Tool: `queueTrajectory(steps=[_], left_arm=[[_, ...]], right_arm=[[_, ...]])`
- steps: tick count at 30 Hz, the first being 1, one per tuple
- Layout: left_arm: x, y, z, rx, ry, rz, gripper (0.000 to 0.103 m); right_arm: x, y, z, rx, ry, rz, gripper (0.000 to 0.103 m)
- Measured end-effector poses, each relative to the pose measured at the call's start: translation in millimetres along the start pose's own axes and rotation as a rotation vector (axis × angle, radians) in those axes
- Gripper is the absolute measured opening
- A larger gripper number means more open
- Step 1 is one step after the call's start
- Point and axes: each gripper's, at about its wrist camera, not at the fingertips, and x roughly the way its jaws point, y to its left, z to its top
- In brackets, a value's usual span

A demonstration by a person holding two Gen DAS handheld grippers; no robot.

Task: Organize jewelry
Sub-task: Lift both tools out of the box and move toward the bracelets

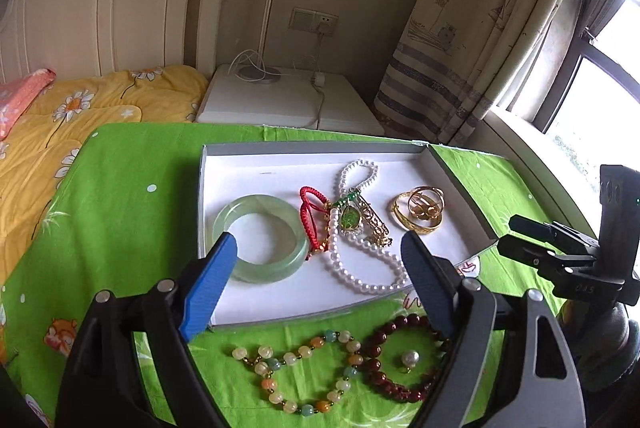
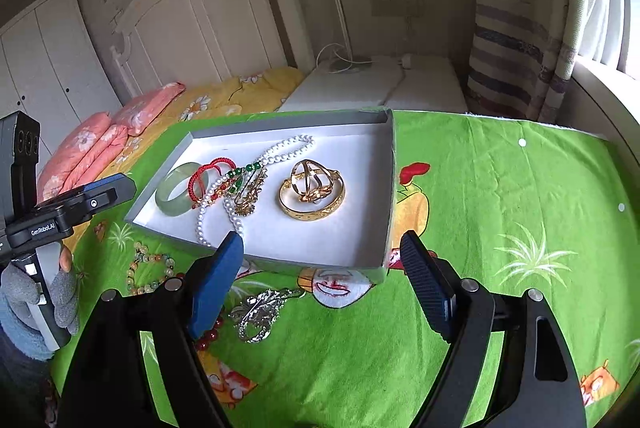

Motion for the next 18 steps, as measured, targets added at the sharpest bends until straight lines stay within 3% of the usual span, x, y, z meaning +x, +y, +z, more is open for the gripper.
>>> queueTrajectory(steps=[3, 9, 18], left_arm=[[-8.6, -4.0, -16.0, 0.017, -0.005, 0.022, 0.091], [-29.7, -4.3, -52.8, 0.078, 0.007, 0.150, 0.098], [-44.0, 37.8, -97.7, -0.037, 0.073, 0.171, 0.100]], right_arm=[[-7.5, -5.1, -15.5, 0.030, -0.003, -0.005, 0.078], [-18.8, -11.8, -45.5, 0.095, 0.003, -0.001, 0.078], [-28.8, 2.6, -59.4, 0.103, 0.008, -0.005, 0.078]])
